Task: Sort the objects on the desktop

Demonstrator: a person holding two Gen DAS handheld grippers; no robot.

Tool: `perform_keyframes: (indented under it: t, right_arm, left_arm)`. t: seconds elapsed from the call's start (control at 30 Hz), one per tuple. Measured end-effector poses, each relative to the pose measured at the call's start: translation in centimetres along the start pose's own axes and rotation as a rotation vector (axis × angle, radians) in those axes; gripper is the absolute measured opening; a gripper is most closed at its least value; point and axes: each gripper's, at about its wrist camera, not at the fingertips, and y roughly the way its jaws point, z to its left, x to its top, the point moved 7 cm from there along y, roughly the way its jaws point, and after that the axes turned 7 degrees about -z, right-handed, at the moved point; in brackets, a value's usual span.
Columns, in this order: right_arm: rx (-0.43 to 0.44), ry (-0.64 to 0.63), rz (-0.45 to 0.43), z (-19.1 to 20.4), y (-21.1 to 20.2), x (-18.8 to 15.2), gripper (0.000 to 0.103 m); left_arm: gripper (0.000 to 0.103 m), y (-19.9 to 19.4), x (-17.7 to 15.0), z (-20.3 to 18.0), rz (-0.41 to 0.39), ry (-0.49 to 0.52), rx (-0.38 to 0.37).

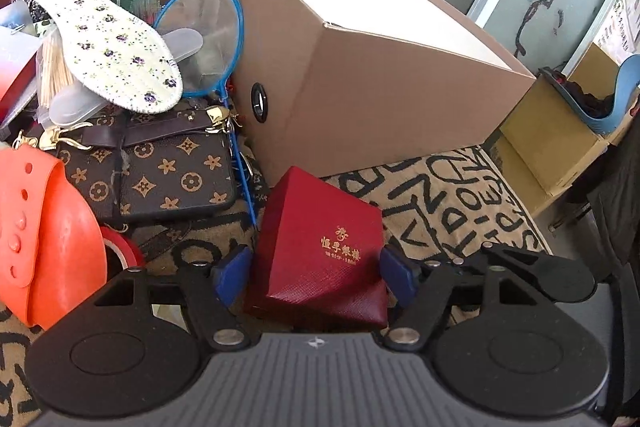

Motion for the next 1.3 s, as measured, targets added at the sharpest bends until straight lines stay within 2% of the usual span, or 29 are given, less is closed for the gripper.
perform_keyframes:
  t: [0.4, 0.5, 0.77, 1.0, 1.3]
  right_arm:
    - [0.015, -0.002, -0.013, 0.4, 0.8, 0.3, 0.064]
    - [0.023, 0.009, -0.009, 0.3, 1.0, 0.2, 0.058]
    - [0.029, 0.015, -0.015, 0.6, 0.2, 0.1, 0.051]
    - [0.029, 0.021, -0.029, 0.6, -0.9, -0.2, 0.045]
    - [-0.005, 0.0, -0.086, 0.6, -4.2, -0.1, 0.045]
  left_arm:
    - [0.072, 0.3, 0.6, -0.5, -0.006, 0.056, 0.021]
    - [0.071, 0.2, 0.6, -0.7, -0.017, 0.079, 0.025]
    - [0.061, -0.7, 0.5, -1.2, -0.045, 0.094, 0.048]
    - [0.058, -1.9, 0.1, -1.8, -0.06, 0.099, 0.059]
    - [0.058, -4.1, 0.2, -4.5, -0.107, 0.126, 0.033]
